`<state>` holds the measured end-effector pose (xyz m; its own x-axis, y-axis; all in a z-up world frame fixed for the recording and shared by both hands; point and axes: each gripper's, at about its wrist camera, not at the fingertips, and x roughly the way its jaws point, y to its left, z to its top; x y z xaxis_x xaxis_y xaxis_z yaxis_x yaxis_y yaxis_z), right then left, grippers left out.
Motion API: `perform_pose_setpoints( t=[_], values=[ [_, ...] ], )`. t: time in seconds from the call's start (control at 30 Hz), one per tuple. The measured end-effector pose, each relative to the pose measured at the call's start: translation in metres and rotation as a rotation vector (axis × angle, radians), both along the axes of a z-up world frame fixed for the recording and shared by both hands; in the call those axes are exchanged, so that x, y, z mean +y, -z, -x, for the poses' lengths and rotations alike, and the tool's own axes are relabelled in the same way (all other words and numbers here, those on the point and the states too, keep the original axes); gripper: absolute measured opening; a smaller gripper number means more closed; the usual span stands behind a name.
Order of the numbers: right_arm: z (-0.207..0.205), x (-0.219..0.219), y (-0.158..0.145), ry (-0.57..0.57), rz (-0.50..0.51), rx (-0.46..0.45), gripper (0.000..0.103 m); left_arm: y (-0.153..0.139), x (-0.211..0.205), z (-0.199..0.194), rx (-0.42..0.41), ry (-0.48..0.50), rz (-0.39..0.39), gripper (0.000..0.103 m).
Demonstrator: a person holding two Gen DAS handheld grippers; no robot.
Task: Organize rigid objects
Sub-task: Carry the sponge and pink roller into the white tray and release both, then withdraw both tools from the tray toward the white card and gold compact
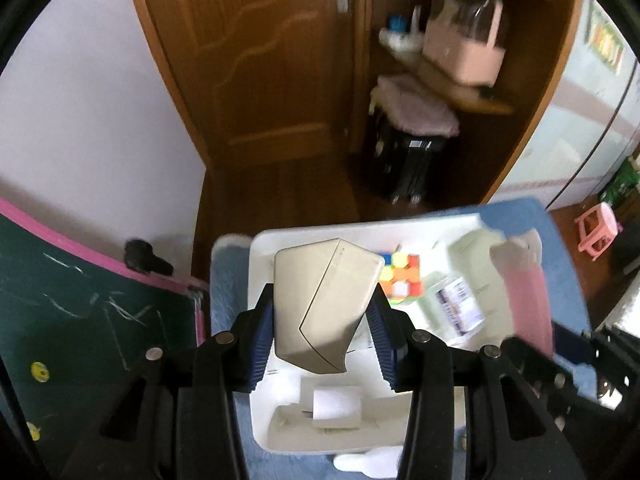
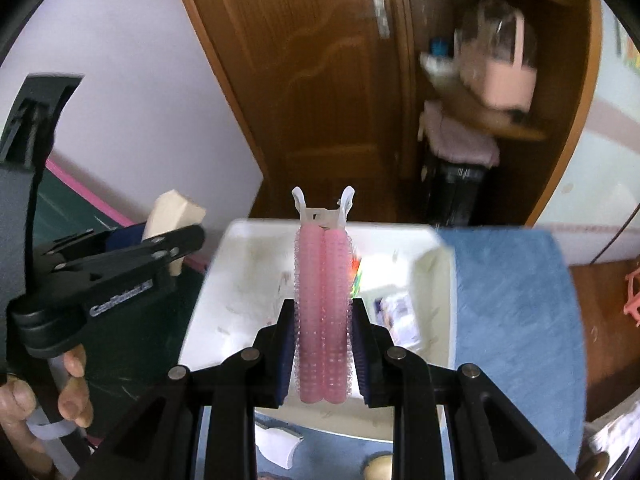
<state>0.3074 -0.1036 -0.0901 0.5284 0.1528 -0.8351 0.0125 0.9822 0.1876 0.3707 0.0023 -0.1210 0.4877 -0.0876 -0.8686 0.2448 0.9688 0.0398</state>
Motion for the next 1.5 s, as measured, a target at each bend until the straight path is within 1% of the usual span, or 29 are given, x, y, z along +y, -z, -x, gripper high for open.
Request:
perform_pose_setpoints(
  t=[0.13,0.27,0.3,0.4,0.57,0.63,0.67,0.7,0.73,0.77,0.8,0.83,0.87,0.9,1.03,1.23,1.5],
  values=[
    [-0.011,0.013,0.048,-0.013,-0.005,0.095,0.026,0.048,0.002,-0.017,0.081,-0.017,-0.033,0.047],
    [-0.014,0.024,0.093,-0.021,-0.022,0.191,0.026,0.083,0.005,-0.025,0.141,-0.027,-0.063,0.047],
    [-0.014,0.026,0.100,-0.023,-0.021,0.206,0.026,0.090,0.006,-0.026,0.153,-0.026,-0.068,0.047],
    [-0.013,0.033,0.120,-0.035,-0.014,0.247,0.026,0.106,0.005,-0.030,0.180,-0.019,-0.089,0.047],
    [-0.013,0.040,0.136,-0.046,-0.019,0.287,0.026,0.121,0.000,-0.031,0.208,-0.001,-0.115,0.048],
    [-0.012,0.041,0.139,-0.049,-0.014,0.297,0.027,0.123,0.000,-0.030,0.220,0.002,-0.103,0.048],
    [-0.014,0.041,0.140,-0.050,-0.013,0.295,0.028,0.123,0.002,-0.030,0.230,0.001,-0.085,0.049],
    [-0.012,0.040,0.139,-0.050,-0.010,0.291,0.028,0.123,0.003,-0.030,0.236,0.000,-0.069,0.052],
    [-0.014,0.040,0.140,-0.050,-0.009,0.291,0.029,0.122,0.003,-0.029,0.239,-0.002,-0.059,0.061],
    [-0.013,0.040,0.139,-0.050,-0.012,0.289,0.034,0.121,0.004,-0.029,0.241,-0.004,-0.049,0.067],
    [-0.012,0.039,0.138,-0.047,-0.019,0.286,0.041,0.118,0.004,-0.027,0.240,-0.002,-0.034,0.075],
    [-0.011,0.037,0.136,-0.044,-0.026,0.280,0.045,0.114,0.004,-0.024,0.234,0.004,-0.019,0.077],
    [-0.009,0.033,0.131,-0.040,-0.033,0.271,0.052,0.110,0.003,-0.022,0.226,0.006,-0.015,0.077],
    [-0.006,0.032,0.128,-0.037,-0.038,0.257,0.054,0.107,0.002,-0.020,0.218,0.010,-0.018,0.077],
    [0.006,0.030,0.115,-0.040,-0.037,0.222,0.054,0.091,0.000,-0.008,0.179,0.013,-0.027,0.077],
    [0.027,0.034,0.090,-0.048,-0.030,0.166,0.054,0.060,0.003,0.012,0.133,0.006,0.015,0.077],
    [0.068,0.032,0.050,-0.054,-0.022,0.080,0.054,0.018,0.005,0.052,0.063,-0.001,0.041,0.077]
  ],
)
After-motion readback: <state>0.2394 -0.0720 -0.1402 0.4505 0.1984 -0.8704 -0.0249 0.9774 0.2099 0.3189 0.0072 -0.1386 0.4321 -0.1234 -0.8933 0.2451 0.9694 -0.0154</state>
